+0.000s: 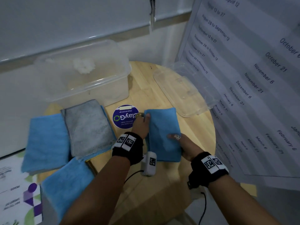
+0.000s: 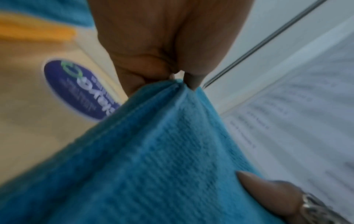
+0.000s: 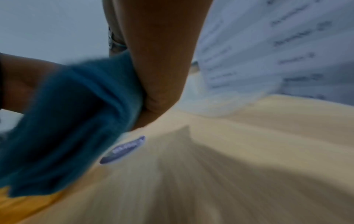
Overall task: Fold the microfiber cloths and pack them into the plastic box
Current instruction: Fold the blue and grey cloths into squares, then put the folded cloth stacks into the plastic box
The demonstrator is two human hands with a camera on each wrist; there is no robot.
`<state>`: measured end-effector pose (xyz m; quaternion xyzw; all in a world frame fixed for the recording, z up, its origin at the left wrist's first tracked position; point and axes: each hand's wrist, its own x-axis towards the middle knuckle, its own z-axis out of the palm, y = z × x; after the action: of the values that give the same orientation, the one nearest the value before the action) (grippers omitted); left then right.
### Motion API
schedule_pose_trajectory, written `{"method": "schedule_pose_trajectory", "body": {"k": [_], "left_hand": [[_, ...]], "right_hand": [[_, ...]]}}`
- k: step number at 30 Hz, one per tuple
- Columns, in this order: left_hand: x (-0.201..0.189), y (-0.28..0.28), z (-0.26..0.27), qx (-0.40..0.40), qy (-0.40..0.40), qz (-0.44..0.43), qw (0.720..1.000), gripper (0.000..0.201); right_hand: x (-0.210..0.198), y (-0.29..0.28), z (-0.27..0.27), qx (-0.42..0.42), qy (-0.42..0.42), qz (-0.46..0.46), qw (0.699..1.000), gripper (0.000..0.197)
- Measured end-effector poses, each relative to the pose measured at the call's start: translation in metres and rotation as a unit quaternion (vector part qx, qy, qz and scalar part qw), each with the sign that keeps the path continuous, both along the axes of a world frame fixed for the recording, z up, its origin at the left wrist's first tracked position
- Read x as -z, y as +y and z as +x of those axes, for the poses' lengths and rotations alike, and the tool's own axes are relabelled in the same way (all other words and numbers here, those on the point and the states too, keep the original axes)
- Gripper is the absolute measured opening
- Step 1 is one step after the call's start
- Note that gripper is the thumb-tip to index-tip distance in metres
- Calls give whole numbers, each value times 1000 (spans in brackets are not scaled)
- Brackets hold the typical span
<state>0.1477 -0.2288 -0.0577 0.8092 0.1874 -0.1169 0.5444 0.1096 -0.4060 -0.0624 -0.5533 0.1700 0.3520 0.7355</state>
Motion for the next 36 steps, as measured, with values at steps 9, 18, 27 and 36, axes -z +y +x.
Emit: {"method": "schedule_pose_trajectory", "body": {"k": [9, 18, 27, 36], "left_hand": [[-83, 122, -69, 2, -161, -66, 985, 98], [-74, 203, -197, -154, -111, 14, 982, 92], [-7, 185, -267, -284, 17, 97, 954, 85], [29, 202, -281, -356, 175, -35, 918, 118]], "right_hand": [[-74, 125, 27, -126, -157, 75, 977, 54], [-49, 228, -61, -333, -121, 108, 929, 60], [8, 227, -107, -488, -218, -93, 840, 39], [23, 241, -106, -355, -47, -96, 929, 69]]}}
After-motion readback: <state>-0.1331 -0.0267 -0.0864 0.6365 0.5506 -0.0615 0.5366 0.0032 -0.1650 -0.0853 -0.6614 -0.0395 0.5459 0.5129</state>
